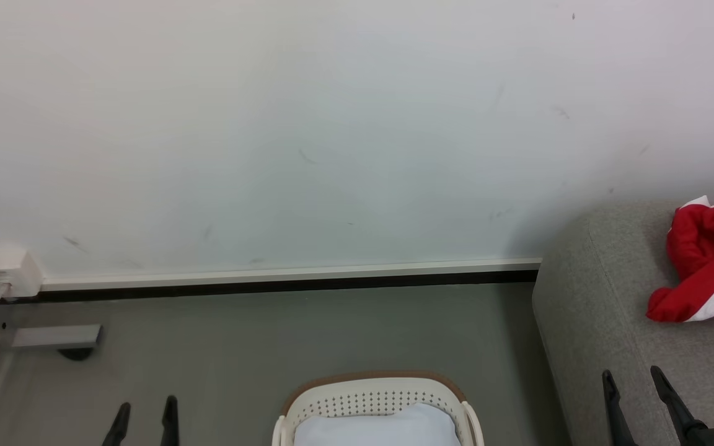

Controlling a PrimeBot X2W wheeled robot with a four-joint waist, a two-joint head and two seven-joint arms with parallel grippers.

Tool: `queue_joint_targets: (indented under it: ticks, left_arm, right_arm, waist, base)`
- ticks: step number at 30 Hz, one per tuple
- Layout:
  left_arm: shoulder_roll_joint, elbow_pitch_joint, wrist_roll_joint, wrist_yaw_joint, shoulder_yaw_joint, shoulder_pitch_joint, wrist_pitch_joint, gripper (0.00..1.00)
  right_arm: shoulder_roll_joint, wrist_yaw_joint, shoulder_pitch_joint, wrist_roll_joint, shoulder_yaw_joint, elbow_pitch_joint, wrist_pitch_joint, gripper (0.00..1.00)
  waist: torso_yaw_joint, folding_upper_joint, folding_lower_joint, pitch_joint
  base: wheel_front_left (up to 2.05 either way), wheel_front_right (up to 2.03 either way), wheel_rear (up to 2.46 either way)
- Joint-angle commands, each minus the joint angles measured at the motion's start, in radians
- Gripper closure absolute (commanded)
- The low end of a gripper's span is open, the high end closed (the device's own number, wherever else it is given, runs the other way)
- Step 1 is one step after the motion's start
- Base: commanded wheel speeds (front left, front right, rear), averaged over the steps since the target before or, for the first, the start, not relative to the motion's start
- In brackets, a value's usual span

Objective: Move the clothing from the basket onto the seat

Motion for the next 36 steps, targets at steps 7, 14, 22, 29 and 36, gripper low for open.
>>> queue_joint_targets:
  ticks: [7, 14, 22, 29, 36]
  left_arm:
    - [-0.027, 0.015, 0.064, -0.036, 0.042, -0.021, 0.0, 0.0]
    - [-0.045, 0.027, 0.092, -0.059, 0.063, -0.027, 0.0, 0.0]
    - [-0.053, 0.031, 0.108, -0.071, 0.073, -0.032, 0.0, 0.0]
    - [-0.059, 0.037, 0.112, -0.077, 0.078, -0.031, 0.0, 0.0]
    - [-0.065, 0.043, 0.112, -0.079, 0.081, -0.031, 0.0, 0.0]
  right_arm:
    - [-0.003, -0.003, 0.0, 0.003, 0.002, -0.006, 0.0, 0.0]
    - [-0.003, -0.003, -0.005, 0.001, -0.002, -0.006, 0.0, 0.0]
    - [-0.002, -0.003, -0.007, 0.006, 0.003, -0.004, 0.0, 0.0]
    - [-0.002, -0.003, -0.004, 0.004, 0.001, -0.002, 0.0, 0.0]
    - [-0.002, -0.003, -0.004, 0.006, 0.0, -0.001, 0.0, 0.0]
  waist:
    - [-0.003, 0.0, 0.0001, 0.002]
    - [-0.001, 0.0, 0.0001, 0.001]
    - [-0.01, 0.0, 0.0001, 0.001]
    - [-0.017, 0.0, 0.0001, 0.0]
    - [-0.019, 0.0, 0.0001, -0.002]
  base:
    - [0.0, 0.0, 0.0]
    - [0.0, 0.0, 0.0]
    - [0.0, 0.0, 0.0]
    - [0.0, 0.0, 0.0]
    - [0.0, 0.0, 0.0]
